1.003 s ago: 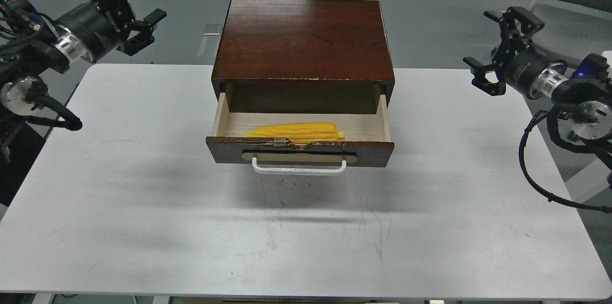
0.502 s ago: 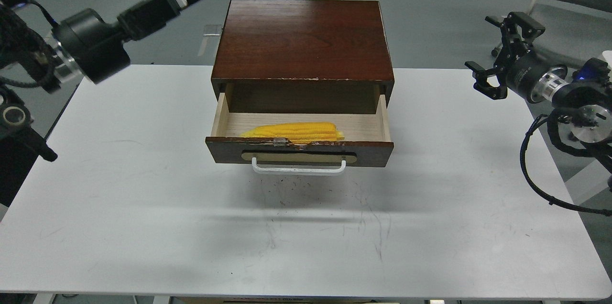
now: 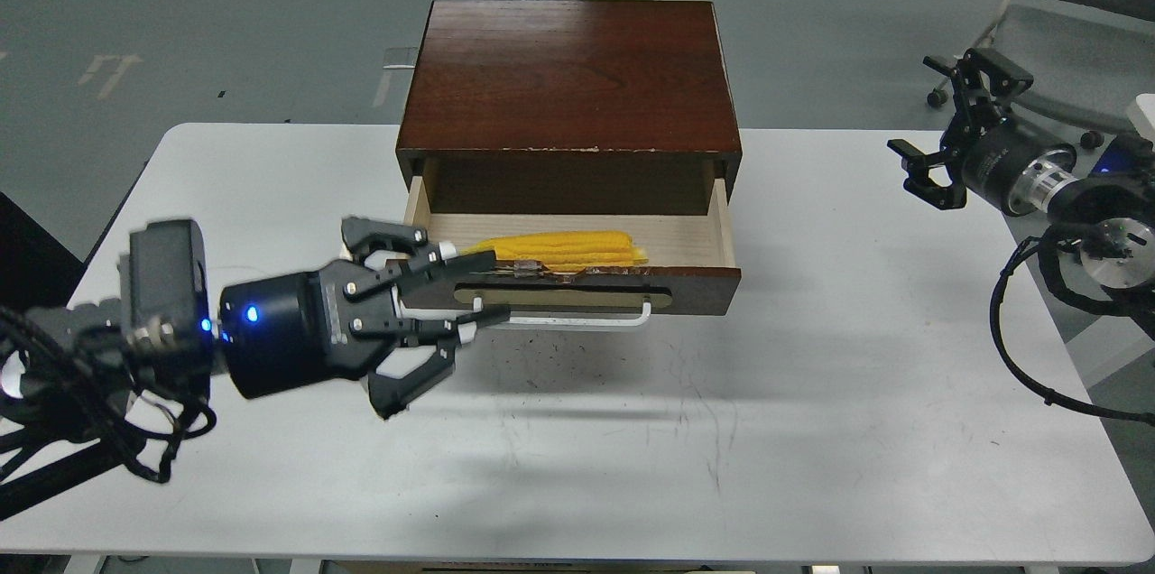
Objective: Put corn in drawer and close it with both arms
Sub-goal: 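Swing the left gripper down in front of the drawer handle, then bring the left gripper up against the drawer front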
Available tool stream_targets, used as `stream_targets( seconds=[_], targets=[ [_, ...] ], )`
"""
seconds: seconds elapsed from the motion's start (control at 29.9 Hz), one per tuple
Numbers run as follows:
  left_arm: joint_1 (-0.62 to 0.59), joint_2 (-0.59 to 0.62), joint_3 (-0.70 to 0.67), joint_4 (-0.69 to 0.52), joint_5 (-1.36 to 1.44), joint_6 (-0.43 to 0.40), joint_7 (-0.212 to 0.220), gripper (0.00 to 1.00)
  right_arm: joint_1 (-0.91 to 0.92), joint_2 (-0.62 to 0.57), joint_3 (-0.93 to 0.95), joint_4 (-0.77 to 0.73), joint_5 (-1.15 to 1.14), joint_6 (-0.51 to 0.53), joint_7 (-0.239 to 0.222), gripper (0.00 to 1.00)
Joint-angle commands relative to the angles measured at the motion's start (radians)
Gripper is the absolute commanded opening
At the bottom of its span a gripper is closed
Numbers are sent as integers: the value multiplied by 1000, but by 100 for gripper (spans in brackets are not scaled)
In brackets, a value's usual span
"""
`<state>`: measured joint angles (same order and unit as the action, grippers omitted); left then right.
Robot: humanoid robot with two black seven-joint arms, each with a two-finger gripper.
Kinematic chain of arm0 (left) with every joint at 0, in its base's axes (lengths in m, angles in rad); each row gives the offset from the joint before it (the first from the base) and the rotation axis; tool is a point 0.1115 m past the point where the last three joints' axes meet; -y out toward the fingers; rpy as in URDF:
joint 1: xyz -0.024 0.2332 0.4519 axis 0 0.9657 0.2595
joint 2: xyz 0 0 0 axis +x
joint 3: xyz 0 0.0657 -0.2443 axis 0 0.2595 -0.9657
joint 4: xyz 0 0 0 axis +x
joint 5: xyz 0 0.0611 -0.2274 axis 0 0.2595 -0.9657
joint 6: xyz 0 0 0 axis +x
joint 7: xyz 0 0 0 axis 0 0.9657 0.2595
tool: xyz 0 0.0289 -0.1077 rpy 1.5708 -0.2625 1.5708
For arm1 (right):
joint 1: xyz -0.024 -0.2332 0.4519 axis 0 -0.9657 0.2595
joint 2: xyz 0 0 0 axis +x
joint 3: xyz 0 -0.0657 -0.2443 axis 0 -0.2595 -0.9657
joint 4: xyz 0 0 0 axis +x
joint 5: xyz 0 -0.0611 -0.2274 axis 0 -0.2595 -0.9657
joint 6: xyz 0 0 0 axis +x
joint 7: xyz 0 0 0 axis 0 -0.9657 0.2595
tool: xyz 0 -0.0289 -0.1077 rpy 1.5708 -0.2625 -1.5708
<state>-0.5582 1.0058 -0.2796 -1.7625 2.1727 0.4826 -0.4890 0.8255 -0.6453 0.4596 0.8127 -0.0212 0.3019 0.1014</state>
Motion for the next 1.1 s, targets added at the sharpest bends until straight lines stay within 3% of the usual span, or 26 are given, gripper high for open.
stream_targets(
  seconds=[0.0,0.43,0.77,1.07],
  targets=[
    [72,-45,51,0,9,6,0,0,-2,9,-4,-10,0,0,0,100],
    [92,-156,39,44,9,6,0,0,-2,6,-10,-10,-2,0,0,100],
    [78,-314,25,207,9,6,0,0,-2,-1,-10,-7,-2,0,0,100],
    [44,-328,20,290,9,6,0,0,-5,-7,-9,-6,-2,0,0,100]
  ],
)
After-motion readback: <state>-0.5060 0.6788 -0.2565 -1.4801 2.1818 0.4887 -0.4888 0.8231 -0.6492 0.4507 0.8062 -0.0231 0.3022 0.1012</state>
